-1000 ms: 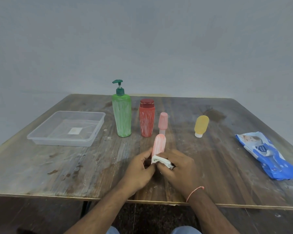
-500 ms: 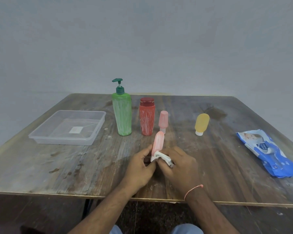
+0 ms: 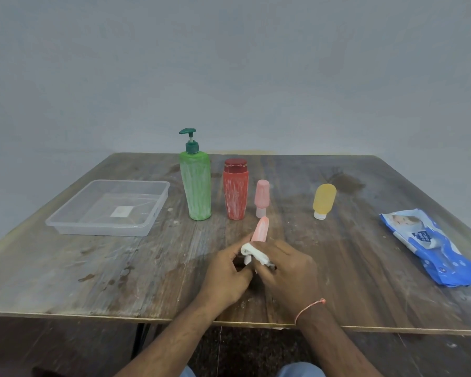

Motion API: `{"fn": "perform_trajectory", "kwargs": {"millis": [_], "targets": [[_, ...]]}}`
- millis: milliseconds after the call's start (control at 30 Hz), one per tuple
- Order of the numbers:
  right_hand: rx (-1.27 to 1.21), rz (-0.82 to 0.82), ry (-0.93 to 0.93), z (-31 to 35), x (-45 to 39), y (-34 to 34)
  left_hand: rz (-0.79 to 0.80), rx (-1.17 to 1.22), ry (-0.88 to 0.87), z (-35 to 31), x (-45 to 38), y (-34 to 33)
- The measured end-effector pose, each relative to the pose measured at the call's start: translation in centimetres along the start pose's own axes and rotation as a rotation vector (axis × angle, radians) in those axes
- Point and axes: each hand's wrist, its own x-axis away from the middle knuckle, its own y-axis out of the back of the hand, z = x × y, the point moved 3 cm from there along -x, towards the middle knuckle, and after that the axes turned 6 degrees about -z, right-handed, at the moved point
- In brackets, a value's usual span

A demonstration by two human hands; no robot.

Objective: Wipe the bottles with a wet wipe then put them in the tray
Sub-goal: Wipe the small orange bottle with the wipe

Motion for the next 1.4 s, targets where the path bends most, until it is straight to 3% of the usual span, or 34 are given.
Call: {"fn": "perform_trajectory", "kwargs": {"millis": [100, 233, 500, 633, 733, 900, 1067, 1200, 1400], "targets": [[0.026, -0.047, -0.061, 0.0, -0.2, 0.3, 0.003, 0.032, 0.02, 0.3, 0.0, -0.3], [-0.083, -0.005, -0.005, 0.0, 0.2, -0.1, 0.014, 0.016, -0.001, 0.2, 0.3, -0.2], [-0.001, -0.002, -0.073, 0.2, -0.2, 0.4, -0.005, 0.083, 0.047, -0.3, 0.3, 0.2], [-0.047, -0.036, -0.195, -0.7, -0.4, 0.7, 0.052, 0.082, 0.054, -0.5, 0.4, 0.0], [-0.134, 0.037, -0.166, -0.3, -0.3, 0.7, 0.041, 0.101, 0.074, -0.3, 0.3, 0.0], [-0.037, -0.02, -0.307, -1.3, -0.3, 0.5, 0.055, 0.114, 0.093, 0.1, 0.4, 0.0], [-0.168, 0.074, -0.251, -0.7, -0.2, 0.7, 0.046, 0.129, 0.12, 0.0, 0.3, 0.1], [-0.085, -0.047, -0.394, -1.8, -0.2, 0.4, 0.12, 0.083, 0.112, -0.3, 0.4, 0.2], [-0.222, -0.005, -0.433, -1.8, -0.2, 0.2, 0.107, 0.089, 0.106, -0.1, 0.4, 0.3]]}}
